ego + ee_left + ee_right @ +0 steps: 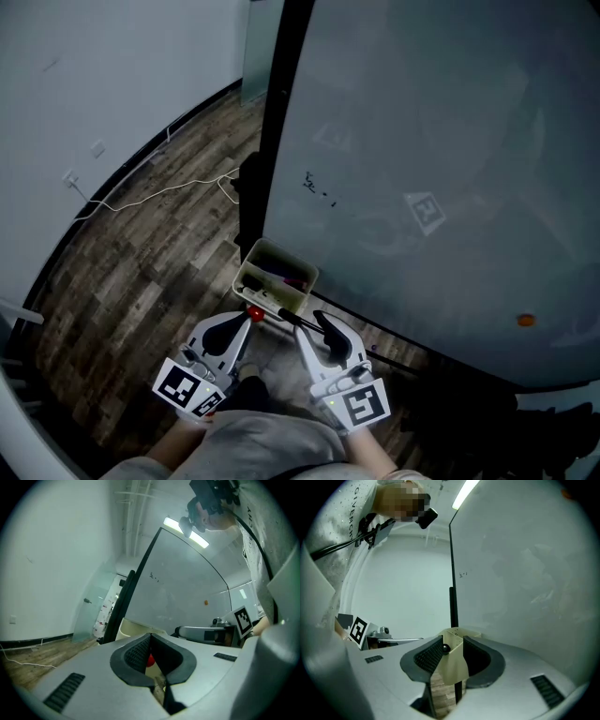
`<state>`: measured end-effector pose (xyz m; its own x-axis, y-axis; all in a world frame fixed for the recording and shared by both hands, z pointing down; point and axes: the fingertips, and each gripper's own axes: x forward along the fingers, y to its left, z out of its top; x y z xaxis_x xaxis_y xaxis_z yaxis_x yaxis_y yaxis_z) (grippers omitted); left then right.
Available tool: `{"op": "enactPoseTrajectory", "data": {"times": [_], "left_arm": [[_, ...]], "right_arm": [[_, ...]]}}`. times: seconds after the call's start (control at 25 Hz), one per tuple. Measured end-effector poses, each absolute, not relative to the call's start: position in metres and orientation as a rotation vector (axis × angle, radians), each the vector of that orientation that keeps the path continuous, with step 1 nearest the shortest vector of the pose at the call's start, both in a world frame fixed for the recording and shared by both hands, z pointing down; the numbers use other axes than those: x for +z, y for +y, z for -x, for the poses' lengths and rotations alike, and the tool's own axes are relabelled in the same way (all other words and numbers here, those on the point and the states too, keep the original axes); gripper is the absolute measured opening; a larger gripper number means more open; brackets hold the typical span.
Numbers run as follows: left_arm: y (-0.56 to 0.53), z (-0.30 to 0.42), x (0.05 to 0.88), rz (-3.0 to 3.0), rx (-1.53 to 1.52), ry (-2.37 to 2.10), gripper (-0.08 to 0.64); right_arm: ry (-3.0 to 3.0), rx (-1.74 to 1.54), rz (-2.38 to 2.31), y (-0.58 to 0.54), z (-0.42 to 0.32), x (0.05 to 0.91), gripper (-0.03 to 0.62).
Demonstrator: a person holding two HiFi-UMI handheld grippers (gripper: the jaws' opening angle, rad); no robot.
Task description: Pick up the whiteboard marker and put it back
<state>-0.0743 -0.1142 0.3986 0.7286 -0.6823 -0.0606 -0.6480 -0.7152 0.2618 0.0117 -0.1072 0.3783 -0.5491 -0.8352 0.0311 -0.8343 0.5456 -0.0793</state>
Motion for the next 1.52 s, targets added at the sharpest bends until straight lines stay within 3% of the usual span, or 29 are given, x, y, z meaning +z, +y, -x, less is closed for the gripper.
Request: {"op": "enactPoseTrajectory", "data": {"times": [0.44,1.52], "left_arm": [[-0.115,0.072,0.407,-2.711,-0.220,-0.970,0.015],[-0.118,0.076,0.408,-2.667,-0.239,-1.052,0.015]], "right_arm": [[2.711,-0.224,1.492,-0.106,-0.008,0.379,0.164],[2.828,-0.154,1.455,-0.113,0.009,0.391,0.124]]}}
